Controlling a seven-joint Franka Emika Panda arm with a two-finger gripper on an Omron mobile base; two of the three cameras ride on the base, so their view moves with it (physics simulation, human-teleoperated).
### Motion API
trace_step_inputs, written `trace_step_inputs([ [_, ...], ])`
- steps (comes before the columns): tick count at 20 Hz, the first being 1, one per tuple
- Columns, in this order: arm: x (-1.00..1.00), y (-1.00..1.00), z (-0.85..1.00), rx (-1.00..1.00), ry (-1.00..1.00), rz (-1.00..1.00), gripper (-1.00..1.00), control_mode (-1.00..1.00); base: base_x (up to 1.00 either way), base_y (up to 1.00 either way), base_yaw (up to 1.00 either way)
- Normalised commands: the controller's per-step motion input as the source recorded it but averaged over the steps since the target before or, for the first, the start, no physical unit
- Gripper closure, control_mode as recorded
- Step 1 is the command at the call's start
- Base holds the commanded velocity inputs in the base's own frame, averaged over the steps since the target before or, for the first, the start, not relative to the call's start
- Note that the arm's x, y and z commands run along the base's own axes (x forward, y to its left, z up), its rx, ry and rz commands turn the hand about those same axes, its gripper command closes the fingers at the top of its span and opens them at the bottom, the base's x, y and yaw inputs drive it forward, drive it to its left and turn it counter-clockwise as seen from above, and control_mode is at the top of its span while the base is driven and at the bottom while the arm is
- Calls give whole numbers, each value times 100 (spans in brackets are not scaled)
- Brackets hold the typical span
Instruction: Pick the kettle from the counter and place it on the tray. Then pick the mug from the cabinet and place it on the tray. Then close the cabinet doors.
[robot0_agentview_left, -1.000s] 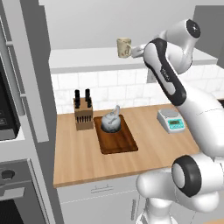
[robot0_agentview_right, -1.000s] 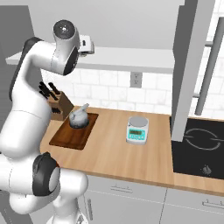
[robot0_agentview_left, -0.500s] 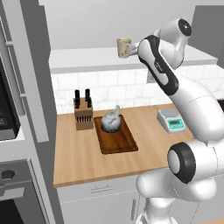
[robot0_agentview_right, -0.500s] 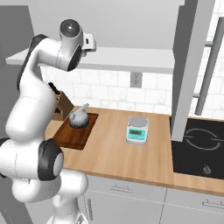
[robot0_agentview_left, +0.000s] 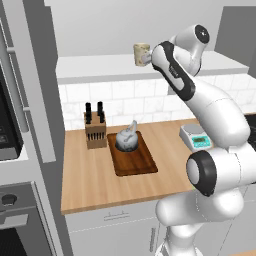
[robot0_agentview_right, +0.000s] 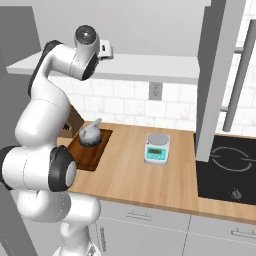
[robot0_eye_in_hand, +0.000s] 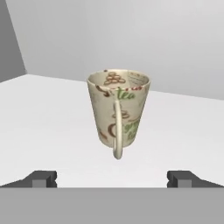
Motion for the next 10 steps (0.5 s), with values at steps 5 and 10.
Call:
trace_step_inputs([
  [5,27,0,0,0,0,0,-100,-100,0,0,0],
  [10,33,0,0,0,0,2,-100,-100,0,0,0],
])
